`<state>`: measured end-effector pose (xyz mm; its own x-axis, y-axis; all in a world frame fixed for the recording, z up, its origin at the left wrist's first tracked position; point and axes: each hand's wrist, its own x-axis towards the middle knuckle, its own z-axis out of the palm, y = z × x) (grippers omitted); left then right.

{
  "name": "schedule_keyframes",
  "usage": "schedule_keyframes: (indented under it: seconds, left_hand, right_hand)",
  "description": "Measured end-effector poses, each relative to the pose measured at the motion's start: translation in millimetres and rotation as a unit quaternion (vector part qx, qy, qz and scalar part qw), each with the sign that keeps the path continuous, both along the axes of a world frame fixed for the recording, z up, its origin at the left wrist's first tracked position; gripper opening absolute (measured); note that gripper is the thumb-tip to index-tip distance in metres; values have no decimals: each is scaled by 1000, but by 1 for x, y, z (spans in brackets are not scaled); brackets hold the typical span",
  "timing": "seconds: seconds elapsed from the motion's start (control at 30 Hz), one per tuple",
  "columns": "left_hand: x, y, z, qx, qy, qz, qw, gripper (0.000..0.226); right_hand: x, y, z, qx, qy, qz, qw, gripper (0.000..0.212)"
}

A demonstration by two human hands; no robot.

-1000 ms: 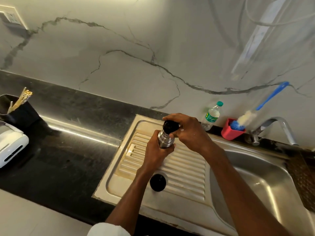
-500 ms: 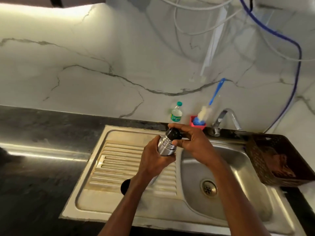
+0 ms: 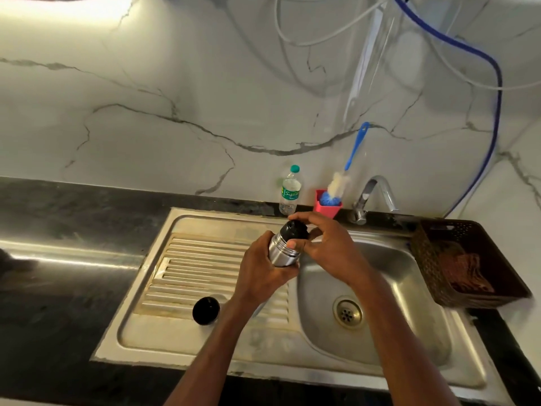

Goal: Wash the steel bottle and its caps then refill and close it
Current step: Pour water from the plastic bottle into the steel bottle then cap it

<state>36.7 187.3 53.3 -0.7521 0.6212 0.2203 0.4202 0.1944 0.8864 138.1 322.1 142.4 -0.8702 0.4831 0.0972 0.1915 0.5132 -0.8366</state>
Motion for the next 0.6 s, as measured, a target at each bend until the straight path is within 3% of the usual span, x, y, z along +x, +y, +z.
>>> schedule_keyframes:
  seconds: [0.17, 0.3, 0.4, 0.5, 0.6]
  left_hand:
    - [1, -1, 4, 20, -13, 5, 1000, 46]
    - [1, -3, 5, 12, -3, 4, 1000, 45]
    - [0, -5, 4, 14, -9, 9, 1000, 45]
    - [1, -7, 4, 11, -17, 1, 1000, 45]
    - [1, -8, 5, 7, -2, -8, 1000, 42]
  right_hand:
    - [2, 1, -2, -49, 8, 63, 997, 64]
    - [-1, -1, -3, -10, 17, 6, 1000, 56]
    - [0, -4, -5, -69, 21, 71, 995, 62]
    - [-5, -8, -9, -61, 46, 11, 997, 52]
    - [-8, -10, -7, -56, 40, 29, 997, 63]
